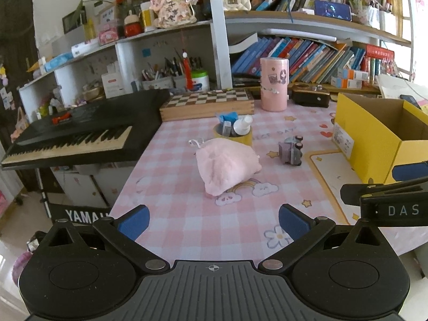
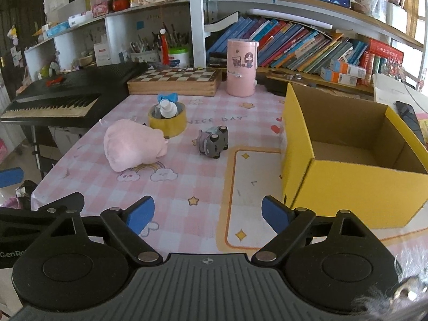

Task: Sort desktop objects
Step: 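Move the left tool toward the pink plush pig while the right tool approaches the grey toy truck, then close the left tool on the pink plush pig while the right tool grasps the grey toy truck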

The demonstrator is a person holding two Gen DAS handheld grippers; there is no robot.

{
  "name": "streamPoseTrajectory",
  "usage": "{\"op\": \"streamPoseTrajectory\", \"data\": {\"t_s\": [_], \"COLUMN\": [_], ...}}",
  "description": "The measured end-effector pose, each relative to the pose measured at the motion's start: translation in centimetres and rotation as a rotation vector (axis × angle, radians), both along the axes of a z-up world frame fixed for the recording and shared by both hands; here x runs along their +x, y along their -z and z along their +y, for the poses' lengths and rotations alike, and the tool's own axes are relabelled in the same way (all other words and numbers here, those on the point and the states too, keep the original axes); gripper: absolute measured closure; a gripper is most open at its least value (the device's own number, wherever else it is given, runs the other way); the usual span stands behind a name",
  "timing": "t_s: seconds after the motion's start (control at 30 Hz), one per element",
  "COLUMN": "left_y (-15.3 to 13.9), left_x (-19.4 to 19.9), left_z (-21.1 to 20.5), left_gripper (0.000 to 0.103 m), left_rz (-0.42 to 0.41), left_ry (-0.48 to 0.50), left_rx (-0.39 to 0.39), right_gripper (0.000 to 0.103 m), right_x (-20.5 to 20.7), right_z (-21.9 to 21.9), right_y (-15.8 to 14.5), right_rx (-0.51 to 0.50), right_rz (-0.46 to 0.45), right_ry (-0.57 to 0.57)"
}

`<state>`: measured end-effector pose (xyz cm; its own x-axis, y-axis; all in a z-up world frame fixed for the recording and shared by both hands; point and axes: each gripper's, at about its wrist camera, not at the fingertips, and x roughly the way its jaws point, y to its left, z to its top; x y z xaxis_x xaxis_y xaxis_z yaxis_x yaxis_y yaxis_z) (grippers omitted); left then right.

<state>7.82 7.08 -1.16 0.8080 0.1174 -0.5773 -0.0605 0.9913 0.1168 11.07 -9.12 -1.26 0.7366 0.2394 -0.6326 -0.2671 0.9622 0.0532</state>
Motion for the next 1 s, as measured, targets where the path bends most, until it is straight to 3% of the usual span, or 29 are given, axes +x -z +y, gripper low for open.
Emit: {"op": "streamPoseTrajectory", "data": {"t_s": [0.43, 1.0], "left_y": [0.4, 3.7], "left_x": [6.8, 15.7], "left_z": [1.2, 1.7], "left_gripper": [0.0, 0.0], "left_rz": [0.022, 0.196], "left_ry": [0.016, 0.095], "left_rx": [-0.021, -0.028], "right_gripper": [0.015, 0.015], "right_x": [7.0, 16.7], "right_z": [1.4, 3.9], "right_y": [0.1, 2.5], "right_rx": [-0.009, -0.046], "right_rz": [0.021, 0.131], "right_ry": [0.014, -0.026]}}
